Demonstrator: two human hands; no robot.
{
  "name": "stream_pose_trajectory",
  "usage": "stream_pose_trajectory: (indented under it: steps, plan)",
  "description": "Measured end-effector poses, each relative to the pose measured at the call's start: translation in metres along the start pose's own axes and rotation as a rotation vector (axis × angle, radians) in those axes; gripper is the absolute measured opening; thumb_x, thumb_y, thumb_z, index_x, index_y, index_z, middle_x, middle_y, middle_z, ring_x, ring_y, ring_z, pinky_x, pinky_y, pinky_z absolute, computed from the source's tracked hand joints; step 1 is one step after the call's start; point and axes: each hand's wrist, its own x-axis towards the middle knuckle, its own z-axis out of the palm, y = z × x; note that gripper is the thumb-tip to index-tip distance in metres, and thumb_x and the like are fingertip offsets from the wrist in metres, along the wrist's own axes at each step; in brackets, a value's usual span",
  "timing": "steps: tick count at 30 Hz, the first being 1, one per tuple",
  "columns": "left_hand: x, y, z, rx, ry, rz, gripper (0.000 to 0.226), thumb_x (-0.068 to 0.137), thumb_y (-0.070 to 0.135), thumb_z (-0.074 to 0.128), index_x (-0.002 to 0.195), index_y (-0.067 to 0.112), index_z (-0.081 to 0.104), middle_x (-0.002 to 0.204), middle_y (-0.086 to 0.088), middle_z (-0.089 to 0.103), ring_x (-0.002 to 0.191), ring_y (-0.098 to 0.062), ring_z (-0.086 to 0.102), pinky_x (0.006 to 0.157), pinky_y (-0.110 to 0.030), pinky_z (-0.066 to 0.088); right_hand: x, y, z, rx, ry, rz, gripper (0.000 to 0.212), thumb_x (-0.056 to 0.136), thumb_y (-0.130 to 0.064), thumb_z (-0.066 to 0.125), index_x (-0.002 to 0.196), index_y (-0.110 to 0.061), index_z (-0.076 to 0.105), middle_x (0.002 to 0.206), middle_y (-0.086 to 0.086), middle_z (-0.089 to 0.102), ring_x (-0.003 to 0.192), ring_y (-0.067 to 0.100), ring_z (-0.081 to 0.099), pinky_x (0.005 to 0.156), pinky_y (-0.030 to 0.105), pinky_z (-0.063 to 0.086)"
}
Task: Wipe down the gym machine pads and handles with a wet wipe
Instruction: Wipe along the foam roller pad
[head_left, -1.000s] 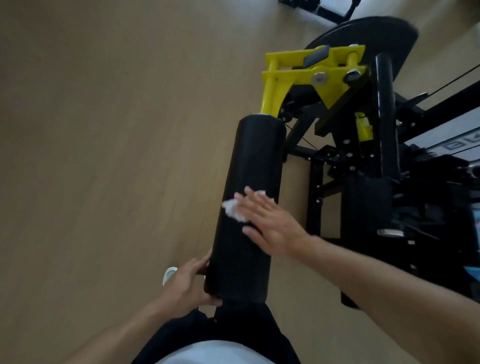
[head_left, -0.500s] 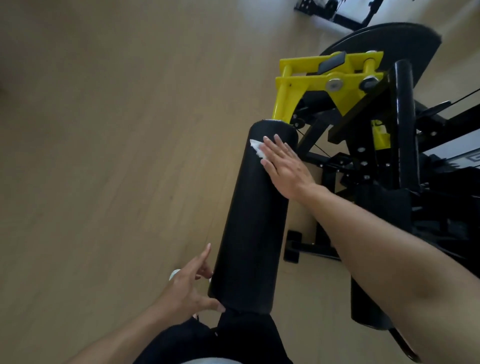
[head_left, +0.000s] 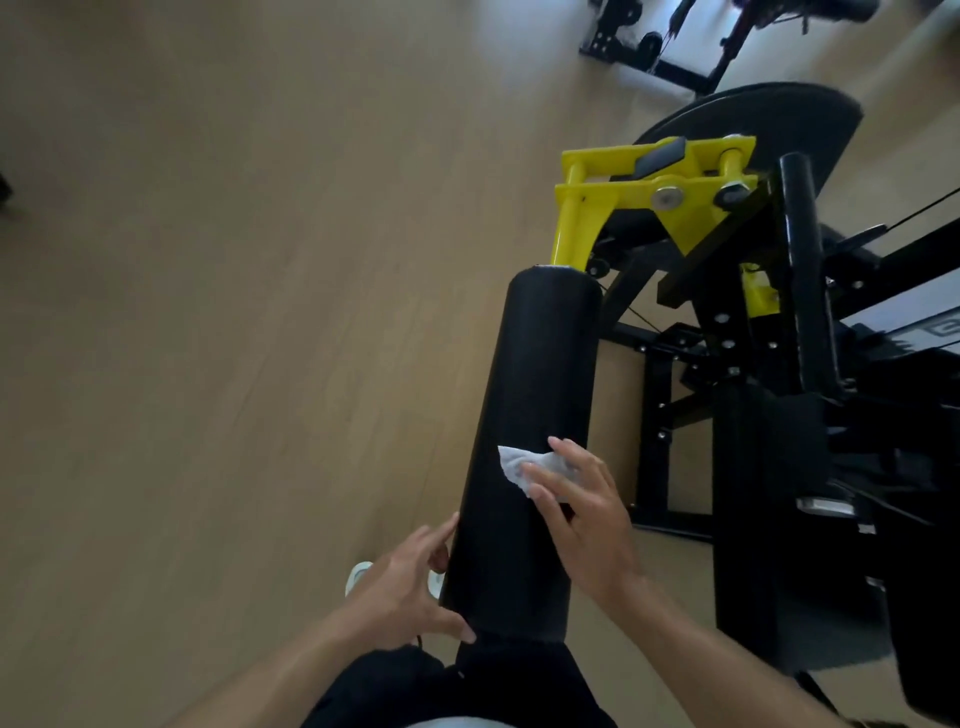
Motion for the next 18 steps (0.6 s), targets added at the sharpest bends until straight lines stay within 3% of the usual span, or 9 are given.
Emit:
stream_pose_trajectory:
  steps: [3, 5, 9, 12, 14, 16, 18]
  plan:
    - [0.000, 0.001, -0.002, 0.004, -0.008, -0.003, 0.146, 0.033, 0.084, 0.079, 0.157, 0.050, 0.011, 0.110, 0.020, 0.045, 0.105, 0.000, 0.048, 0.102, -0.028, 0.047, -0.006, -0.013, 0.012, 0.164, 0.098, 0.147, 0.008, 0.094, -0.037, 0.069, 0.100, -0.034, 0.074, 0.142, -0.018, 0.056, 0.146, 0.002, 0.037, 0.116, 0.043, 0.042]
    - [-0.001, 0.005, -0.003, 0.018, -0.019, 0.000, 0.146, 0.033, 0.084, 0.078, 0.157, 0.049, 0.010, 0.110, 0.020, 0.042, 0.105, 0.005, 0.045, 0.102, -0.023, 0.044, -0.007, -0.017, 0.021, 0.167, 0.140, 0.158, 0.009, 0.088, -0.027, 0.078, 0.094, -0.029, 0.071, 0.139, -0.015, 0.060, 0.147, 0.004, 0.038, 0.117, 0.042, 0.041]
    - [-0.001, 0.008, -0.004, 0.043, -0.038, -0.011, 0.136, 0.050, 0.061, 0.092, 0.154, 0.050, 0.004, 0.111, 0.021, 0.042, 0.106, 0.002, 0.047, 0.102, -0.023, 0.045, -0.010, -0.024, 0.025, 0.001, 0.188, 0.105, 0.020, 0.089, -0.018, 0.078, 0.107, -0.027, 0.072, 0.144, -0.009, 0.055, 0.148, 0.012, 0.035, 0.119, 0.040, 0.036]
    - [-0.001, 0.009, -0.005, 0.055, -0.042, -0.032, 0.134, 0.056, 0.056, 0.092, 0.157, 0.048, 0.004, 0.113, 0.019, 0.044, 0.108, -0.003, 0.050, 0.103, -0.028, 0.047, -0.009, -0.026, 0.020, 0.037, 0.266, 0.219, 0.022, 0.093, -0.018, 0.073, 0.113, -0.026, 0.073, 0.129, -0.017, 0.056, 0.125, 0.004, 0.050, 0.103, 0.035, 0.053]
    - [-0.002, 0.010, -0.006, 0.060, -0.045, -0.037, 0.135, 0.056, 0.056, 0.091, 0.158, 0.046, 0.004, 0.113, 0.018, 0.045, 0.108, -0.004, 0.050, 0.103, -0.029, 0.048, -0.016, -0.023, 0.022, 0.041, 0.245, 0.154, 0.023, 0.096, -0.011, 0.067, 0.116, -0.020, 0.074, 0.125, -0.017, 0.063, 0.124, 0.004, 0.056, 0.105, 0.037, 0.052]
    - [-0.003, 0.011, -0.006, 0.067, -0.048, -0.040, 0.135, 0.055, 0.058, 0.091, 0.158, 0.046, 0.004, 0.113, 0.018, 0.044, 0.108, -0.004, 0.050, 0.102, -0.030, 0.048, -0.029, -0.019, 0.027, 0.011, 0.164, -0.039, 0.025, 0.095, -0.009, 0.065, 0.117, -0.015, 0.075, 0.129, -0.008, 0.068, 0.136, 0.010, 0.053, 0.114, 0.034, 0.045]
    - [-0.003, 0.013, -0.006, 0.083, -0.053, -0.043, 0.135, 0.055, 0.058, 0.091, 0.159, 0.044, 0.005, 0.113, 0.019, 0.044, 0.108, -0.004, 0.050, 0.102, -0.030, 0.049, -0.041, -0.016, 0.030, 0.041, 0.100, -0.179, 0.023, 0.093, -0.012, 0.066, 0.115, -0.014, 0.074, 0.125, -0.005, 0.070, 0.136, 0.008, 0.054, 0.114, 0.028, 0.044]
